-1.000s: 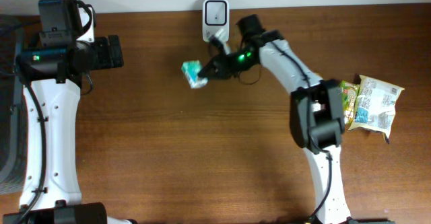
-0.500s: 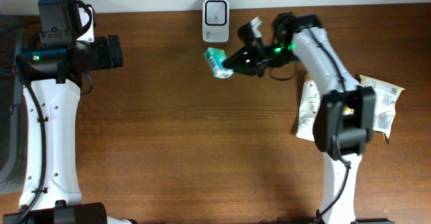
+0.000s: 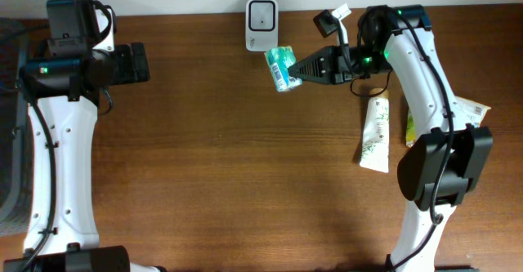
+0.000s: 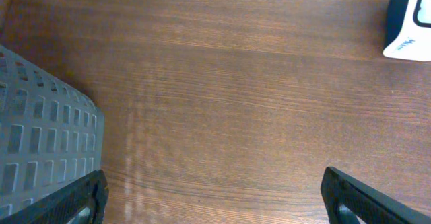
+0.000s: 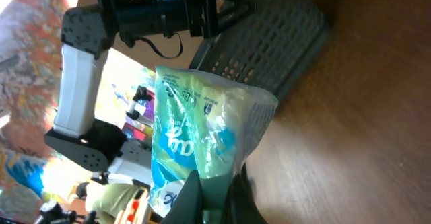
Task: Scan the item barcode
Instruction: 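Hold the Kleenex pack up to the scanner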
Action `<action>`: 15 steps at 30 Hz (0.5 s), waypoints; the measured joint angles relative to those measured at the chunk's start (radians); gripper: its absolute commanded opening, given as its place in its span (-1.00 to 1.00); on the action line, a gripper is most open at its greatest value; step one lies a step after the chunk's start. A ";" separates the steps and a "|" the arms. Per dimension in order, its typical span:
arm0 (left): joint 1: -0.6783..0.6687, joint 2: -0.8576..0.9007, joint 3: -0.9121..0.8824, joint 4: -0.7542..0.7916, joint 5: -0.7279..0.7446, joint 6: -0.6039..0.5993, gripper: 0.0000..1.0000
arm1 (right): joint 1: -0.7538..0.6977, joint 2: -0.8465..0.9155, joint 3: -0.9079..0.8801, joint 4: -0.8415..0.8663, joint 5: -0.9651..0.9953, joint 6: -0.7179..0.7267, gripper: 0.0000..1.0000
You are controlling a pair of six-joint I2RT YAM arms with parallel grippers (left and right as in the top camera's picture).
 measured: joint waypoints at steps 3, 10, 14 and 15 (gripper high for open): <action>0.000 0.000 0.000 0.000 0.000 0.000 0.98 | 0.007 0.000 0.017 0.095 0.094 0.097 -0.92; 0.000 0.000 0.000 0.000 0.000 0.000 0.98 | 0.175 0.003 0.296 0.422 0.814 0.606 -0.92; 0.000 0.000 0.000 0.000 0.000 0.000 0.98 | 0.292 0.010 0.317 0.623 1.369 0.667 -0.92; 0.000 0.000 0.000 0.000 0.000 0.000 0.98 | 0.328 0.026 0.317 0.707 1.548 0.644 -0.92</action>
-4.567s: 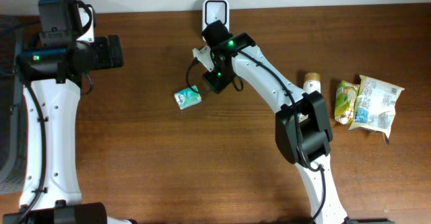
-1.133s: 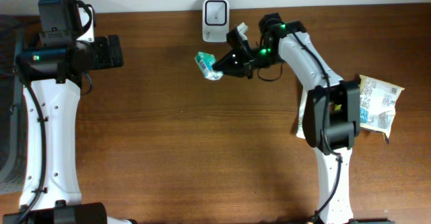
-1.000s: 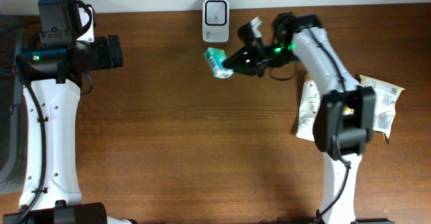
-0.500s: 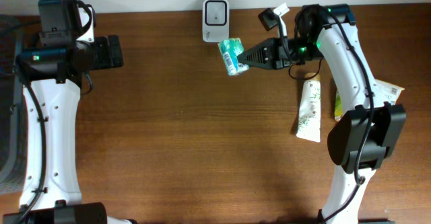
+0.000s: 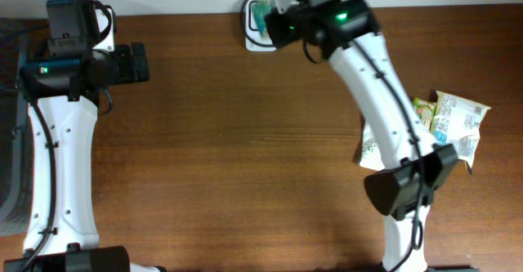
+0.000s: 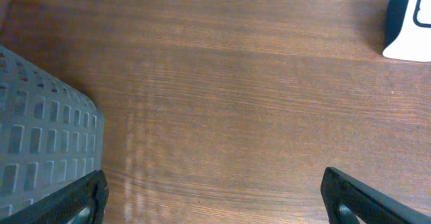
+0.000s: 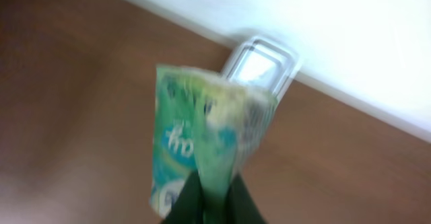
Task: Scan the item barcode
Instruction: 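Hold the Kleenex pack up to the scanner, then move the Kleenex pack right and lower it beside the white tube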
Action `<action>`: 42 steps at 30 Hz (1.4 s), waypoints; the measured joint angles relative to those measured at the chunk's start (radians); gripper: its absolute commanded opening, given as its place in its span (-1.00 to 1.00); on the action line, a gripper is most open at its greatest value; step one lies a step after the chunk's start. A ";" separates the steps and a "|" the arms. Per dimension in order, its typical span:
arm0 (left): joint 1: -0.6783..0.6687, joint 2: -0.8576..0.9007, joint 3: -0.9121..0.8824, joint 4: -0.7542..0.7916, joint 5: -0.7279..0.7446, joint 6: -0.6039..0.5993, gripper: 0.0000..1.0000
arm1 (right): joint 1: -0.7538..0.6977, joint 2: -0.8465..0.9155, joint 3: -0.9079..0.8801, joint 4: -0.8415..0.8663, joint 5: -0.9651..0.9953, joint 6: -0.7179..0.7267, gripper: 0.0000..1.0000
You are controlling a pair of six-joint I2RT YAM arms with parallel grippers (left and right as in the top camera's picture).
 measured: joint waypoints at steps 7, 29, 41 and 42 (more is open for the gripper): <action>0.000 0.000 0.000 0.000 0.000 0.000 0.98 | 0.057 0.201 0.000 0.369 0.396 -0.267 -0.92; 0.000 0.000 0.000 0.000 0.000 0.000 0.98 | 0.033 0.484 0.000 0.638 0.465 -0.725 -0.92; 0.000 0.000 0.000 0.000 0.000 0.000 0.98 | 0.057 0.481 0.000 0.625 0.490 -0.735 -0.92; 0.000 0.000 0.000 0.000 0.000 0.000 0.98 | 0.065 0.476 0.000 0.600 0.491 -0.728 -0.92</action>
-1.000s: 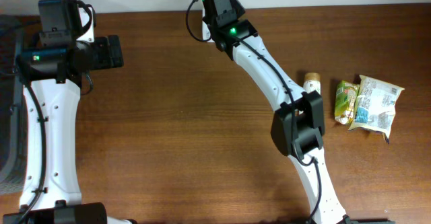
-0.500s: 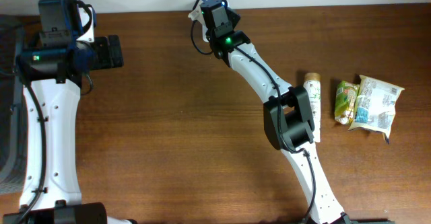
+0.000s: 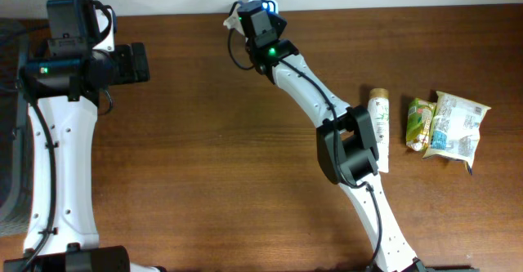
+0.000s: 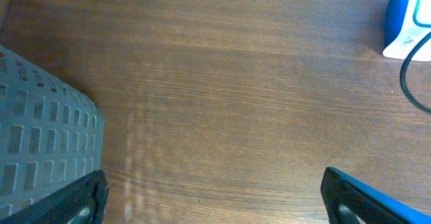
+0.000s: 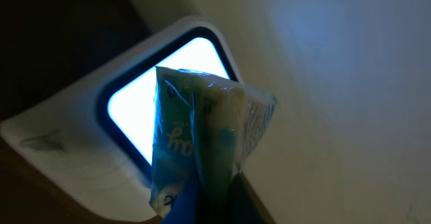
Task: Scan the item barcode
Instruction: 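Move the Kleenex pack right and lower it beside the white tube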
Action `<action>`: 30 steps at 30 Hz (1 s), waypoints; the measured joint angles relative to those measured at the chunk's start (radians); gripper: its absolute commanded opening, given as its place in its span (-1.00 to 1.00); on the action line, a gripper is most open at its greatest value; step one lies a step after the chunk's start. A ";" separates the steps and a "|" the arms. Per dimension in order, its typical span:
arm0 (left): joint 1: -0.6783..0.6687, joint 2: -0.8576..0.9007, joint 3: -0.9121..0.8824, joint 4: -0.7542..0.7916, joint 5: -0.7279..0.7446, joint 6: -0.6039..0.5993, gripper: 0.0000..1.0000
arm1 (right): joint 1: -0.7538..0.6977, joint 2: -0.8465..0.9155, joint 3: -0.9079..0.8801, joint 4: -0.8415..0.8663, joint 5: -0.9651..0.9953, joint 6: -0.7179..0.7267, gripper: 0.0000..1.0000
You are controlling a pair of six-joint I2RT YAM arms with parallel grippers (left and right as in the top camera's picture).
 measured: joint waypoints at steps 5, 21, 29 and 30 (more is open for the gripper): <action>0.000 0.000 0.000 0.000 0.000 0.000 0.98 | 0.031 -0.151 0.000 -0.243 -0.075 0.107 -0.92; 0.000 0.000 0.000 0.000 0.000 0.000 0.98 | 0.030 -0.538 0.005 -1.286 -0.192 0.858 -0.92; 0.000 0.000 0.000 -0.001 0.000 0.000 0.98 | -0.109 -0.530 -0.252 -1.281 -0.278 1.138 -0.92; 0.000 0.000 0.000 0.000 0.000 0.000 0.98 | -0.133 -0.528 -0.325 -1.237 -0.287 1.148 -0.92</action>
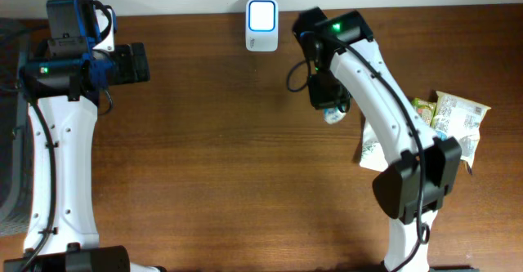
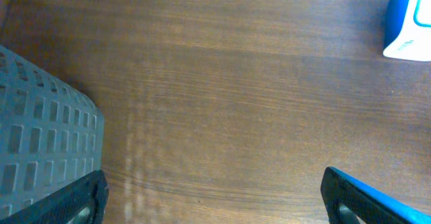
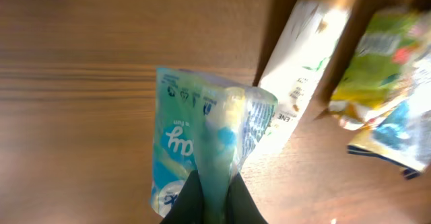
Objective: Scan the item barcode
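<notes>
A teal and white snack packet (image 3: 202, 140) hangs pinched in my right gripper (image 3: 212, 194), which is shut on its lower edge. In the overhead view the right gripper (image 1: 325, 100) holds the packet (image 1: 333, 115) above the table, to the front right of the white scanner (image 1: 261, 15), whose screen is lit. My left gripper (image 2: 215, 204) stands open over bare wood at the far left, with nothing between its fingers (image 2: 81, 197). A corner of the scanner (image 2: 411, 22) shows in the left wrist view.
A white tube (image 3: 296, 109) lies just right of the held packet, with a green packet (image 3: 377, 66) and a blue-white packet (image 3: 397, 140) beyond it. A grey basket (image 2: 40, 136) sits at the table's left edge.
My right gripper has moved with the packet from right against the scanner's lit screen to a spot front right of it, near the white tube. The left arm has not moved.
My right gripper held the teal packet just right of the scanner. Then the packet was over the scanner, then close against its lit screen. Now it is held away from the scanner, over the table by the other items.
</notes>
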Action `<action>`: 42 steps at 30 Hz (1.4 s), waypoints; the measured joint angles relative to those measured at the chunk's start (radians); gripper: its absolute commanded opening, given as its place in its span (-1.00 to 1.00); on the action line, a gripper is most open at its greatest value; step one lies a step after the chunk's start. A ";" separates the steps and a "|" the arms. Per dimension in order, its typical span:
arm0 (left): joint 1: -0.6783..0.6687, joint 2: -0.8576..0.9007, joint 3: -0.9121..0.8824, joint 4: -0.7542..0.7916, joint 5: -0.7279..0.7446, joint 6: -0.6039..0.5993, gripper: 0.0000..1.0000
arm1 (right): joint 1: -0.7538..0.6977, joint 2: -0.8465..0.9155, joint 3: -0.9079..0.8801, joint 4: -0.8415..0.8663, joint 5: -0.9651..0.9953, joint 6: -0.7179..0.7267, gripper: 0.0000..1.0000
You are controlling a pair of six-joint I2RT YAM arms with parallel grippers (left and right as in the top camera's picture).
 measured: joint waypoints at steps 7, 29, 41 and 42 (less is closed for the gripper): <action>0.000 0.000 0.000 0.002 0.000 0.000 0.98 | -0.149 0.017 -0.375 0.349 -0.025 0.019 -0.62; 0.000 0.000 0.000 0.000 0.000 0.000 0.98 | -0.333 0.001 -0.421 0.405 -0.105 -0.256 -0.42; 0.000 0.000 0.000 0.001 0.000 0.000 0.98 | -0.186 -0.110 -0.584 0.622 -0.437 -0.216 -0.42; 0.000 0.000 0.000 0.000 0.000 0.000 0.98 | -0.188 -0.108 -0.602 0.634 -0.423 -0.208 -0.43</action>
